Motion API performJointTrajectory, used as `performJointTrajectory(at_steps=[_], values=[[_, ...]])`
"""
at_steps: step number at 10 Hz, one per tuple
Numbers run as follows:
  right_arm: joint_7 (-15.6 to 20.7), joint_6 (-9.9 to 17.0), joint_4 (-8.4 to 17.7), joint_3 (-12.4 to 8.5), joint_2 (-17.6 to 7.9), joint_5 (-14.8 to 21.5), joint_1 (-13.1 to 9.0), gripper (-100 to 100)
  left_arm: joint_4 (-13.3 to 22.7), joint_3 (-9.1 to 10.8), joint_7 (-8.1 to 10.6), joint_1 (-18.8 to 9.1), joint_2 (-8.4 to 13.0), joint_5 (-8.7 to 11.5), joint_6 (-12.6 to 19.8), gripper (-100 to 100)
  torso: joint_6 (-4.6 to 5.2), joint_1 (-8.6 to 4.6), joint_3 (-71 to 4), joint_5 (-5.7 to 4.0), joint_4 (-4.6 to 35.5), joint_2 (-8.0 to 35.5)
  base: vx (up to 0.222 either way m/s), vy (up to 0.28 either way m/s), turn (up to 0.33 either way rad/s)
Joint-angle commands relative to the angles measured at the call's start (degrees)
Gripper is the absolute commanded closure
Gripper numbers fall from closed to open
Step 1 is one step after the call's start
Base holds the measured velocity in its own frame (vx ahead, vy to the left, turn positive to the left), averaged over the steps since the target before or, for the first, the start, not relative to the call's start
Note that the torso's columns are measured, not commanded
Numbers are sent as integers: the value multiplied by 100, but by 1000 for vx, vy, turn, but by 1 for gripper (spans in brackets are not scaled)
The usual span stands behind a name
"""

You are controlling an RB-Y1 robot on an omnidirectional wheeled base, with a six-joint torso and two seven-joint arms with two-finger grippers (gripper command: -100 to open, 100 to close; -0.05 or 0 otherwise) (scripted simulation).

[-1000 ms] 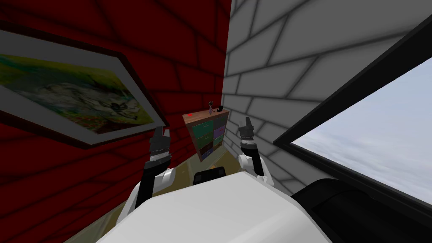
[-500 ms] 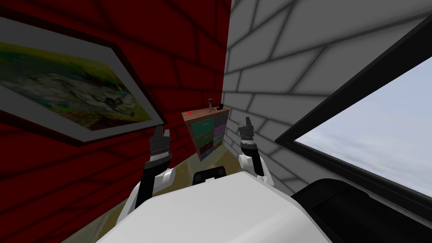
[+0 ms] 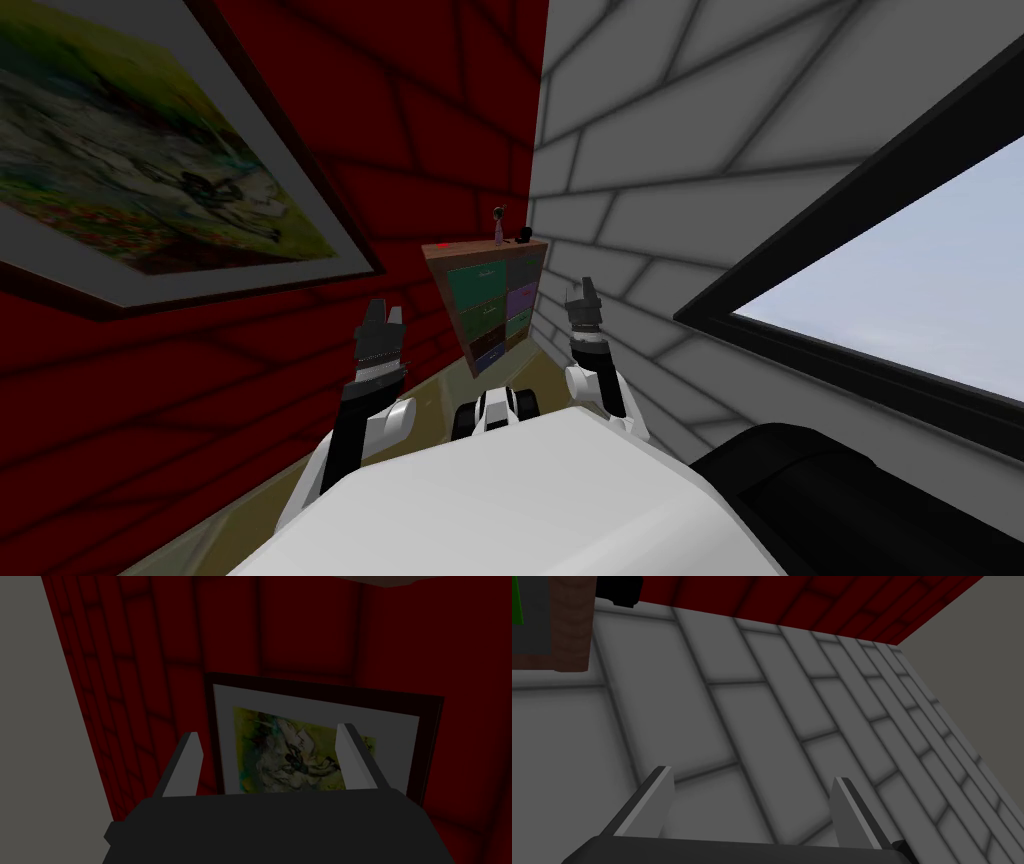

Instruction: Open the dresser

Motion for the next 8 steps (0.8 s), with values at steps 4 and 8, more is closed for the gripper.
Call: performJointTrajectory(at_steps=[4,8], values=[[0,1,3,1,1,0,1,0,362,46,24,-67,885,67,-51,-100,0,-5,-540,-2,265,261,26,-50,18],[0,1,3,1,1,0,1,0,835,107,54,-155,1183,155,-117,-100,0,-6,-539,-1,268,266,50,-89,30]])
